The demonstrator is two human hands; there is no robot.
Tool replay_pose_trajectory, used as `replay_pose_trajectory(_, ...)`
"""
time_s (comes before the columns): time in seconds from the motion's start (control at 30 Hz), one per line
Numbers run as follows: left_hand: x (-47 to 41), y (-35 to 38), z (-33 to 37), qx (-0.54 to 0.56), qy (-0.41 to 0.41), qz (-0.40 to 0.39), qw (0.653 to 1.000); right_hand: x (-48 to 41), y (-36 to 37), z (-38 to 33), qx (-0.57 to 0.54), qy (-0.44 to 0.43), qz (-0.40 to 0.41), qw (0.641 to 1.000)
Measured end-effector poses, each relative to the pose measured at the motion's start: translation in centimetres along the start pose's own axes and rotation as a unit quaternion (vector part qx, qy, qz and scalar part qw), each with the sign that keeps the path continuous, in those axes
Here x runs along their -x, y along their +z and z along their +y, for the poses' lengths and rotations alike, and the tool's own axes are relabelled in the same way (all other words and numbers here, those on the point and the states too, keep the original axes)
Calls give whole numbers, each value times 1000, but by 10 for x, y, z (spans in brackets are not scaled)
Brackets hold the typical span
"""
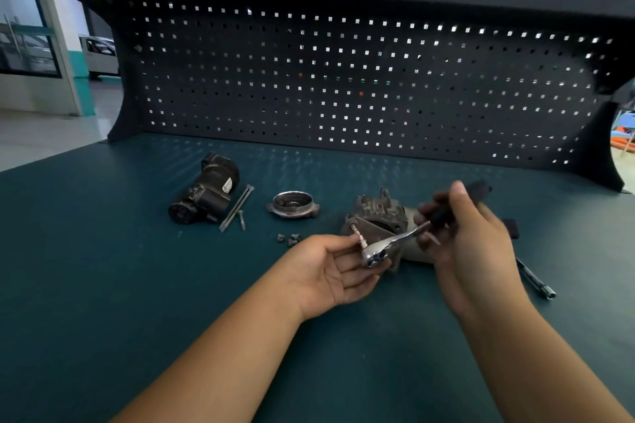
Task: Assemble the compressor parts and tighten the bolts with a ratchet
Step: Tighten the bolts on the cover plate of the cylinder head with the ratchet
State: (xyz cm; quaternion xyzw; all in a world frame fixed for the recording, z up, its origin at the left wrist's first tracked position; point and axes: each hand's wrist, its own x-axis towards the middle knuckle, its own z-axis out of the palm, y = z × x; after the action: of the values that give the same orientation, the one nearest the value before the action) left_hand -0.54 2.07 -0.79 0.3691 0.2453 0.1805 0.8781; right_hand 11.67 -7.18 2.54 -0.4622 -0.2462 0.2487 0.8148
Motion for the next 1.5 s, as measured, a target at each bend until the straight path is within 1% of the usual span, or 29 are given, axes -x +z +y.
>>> replay_pose_trajectory(0.07,-1,0,-1,-9,5,18,1000,0,-9,10,-96,81,42,991)
replay_pose_trajectory(0.13,0,0,-1,-15,6,23,1000,2,-13,17,-145,106,68,981)
replay_pose_trajectory(0.2,0,0,-1,-16,7,25,1000,4,-12,19,-139,70,62,986)
replay_pose_trajectory(0.3,0,0,0,3,13,32,999,9,-8,18,-100,-3,42,994)
replay_pose_trajectory(0.37,2,1,0,4,22,37,999,13,-7,16,-81,-24,35,996)
replay_pose_trajectory(0.43,5,4,1,-50,40,61,996,13,-8,14,-66,-33,30,997)
replay_pose_trajectory(0.47,5,5,0,-121,77,100,985,12,-10,12,-53,-41,31,997)
replay_pose_trajectory(0.5,5,3,0,-218,133,156,954,9,-12,10,-31,-52,34,998)
replay_pose_trajectory(0.53,3,-1,0,-324,202,223,897,6,-14,8,4,-63,36,997)
replay_pose_trajectory(0.57,3,-5,1,-421,272,292,814,3,-16,6,48,-73,31,996)
replay_pose_trajectory(0.6,3,-10,3,-487,313,337,743,-1,-17,6,92,-80,22,992)
replay_pose_trajectory(0.63,5,-11,5,-524,316,353,708,-4,-19,6,130,-87,14,988)
replay_pose_trajectory(0.67,4,-14,5,-555,290,353,695,-7,-20,7,158,-93,10,983)
replay_pose_trajectory(0.73,-1,-17,3,-589,242,331,696,-11,-23,8,176,-100,15,979)
replay_pose_trajectory(0.87,-9,-14,-1,-599,243,326,690,-13,-31,12,92,-69,57,992)
replay_pose_trajectory(1.0,-12,-16,-2,-579,231,307,720,-12,-34,16,84,-52,65,993)
replay_pose_trajectory(1.13,-15,-14,-6,-538,234,292,755,-11,-32,16,58,-51,53,996)
replay_pose_trajectory(1.27,-17,-14,-8,-513,242,299,768,-8,-26,16,28,-55,46,997)
replay_pose_trajectory(1.3,-17,-14,-8,-512,242,301,768,-8,-24,15,8,-50,45,998)
replay_pose_trajectory(1.37,-16,-13,-9,-510,242,300,769,-7,-18,12,-73,-11,40,996)
replay_pose_trajectory(1.43,-16,-12,-9,-507,243,298,771,-8,-12,6,-158,34,21,987)
replay_pose_trajectory(1.5,-16,-13,-9,-507,245,297,771,-8,-3,-2,-201,50,-2,978)
